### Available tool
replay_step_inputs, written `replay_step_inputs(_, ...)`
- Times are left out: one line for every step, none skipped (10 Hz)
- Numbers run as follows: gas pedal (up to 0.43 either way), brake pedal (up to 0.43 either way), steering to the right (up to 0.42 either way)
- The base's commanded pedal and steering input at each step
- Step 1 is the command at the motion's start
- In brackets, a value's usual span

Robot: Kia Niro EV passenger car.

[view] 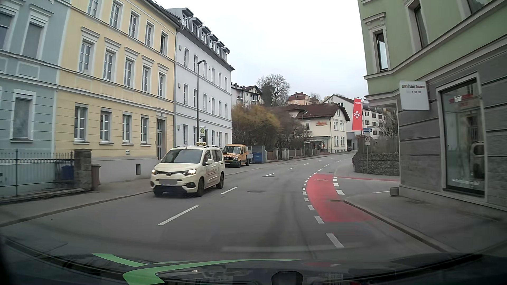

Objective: Follow the waypoints while adhering to traffic rules and regulations

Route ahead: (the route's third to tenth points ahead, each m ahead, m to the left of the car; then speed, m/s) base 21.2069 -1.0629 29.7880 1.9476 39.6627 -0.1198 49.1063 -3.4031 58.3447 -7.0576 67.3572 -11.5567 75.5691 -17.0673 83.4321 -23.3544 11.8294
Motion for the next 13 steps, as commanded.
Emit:
replay_step_inputs(0.11,0.0,0.034)
replay_step_inputs(0.11,0.0,0.034)
replay_step_inputs(0.11,0.0,0.034)
replay_step_inputs(0.11,0.0,0.035)
replay_step_inputs(0.11,0.0,0.036)
replay_step_inputs(0.11,0.0,0.036)
replay_step_inputs(0.11,0.0,0.037)
replay_step_inputs(0.11,0.0,0.041)
replay_step_inputs(0.11,0.0,0.043)
replay_step_inputs(0.118,0.0,0.044)
replay_step_inputs(0.118,0.0,0.043)
replay_step_inputs(0.118,0.0,0.041)
replay_step_inputs(0.118,0.0,0.041)
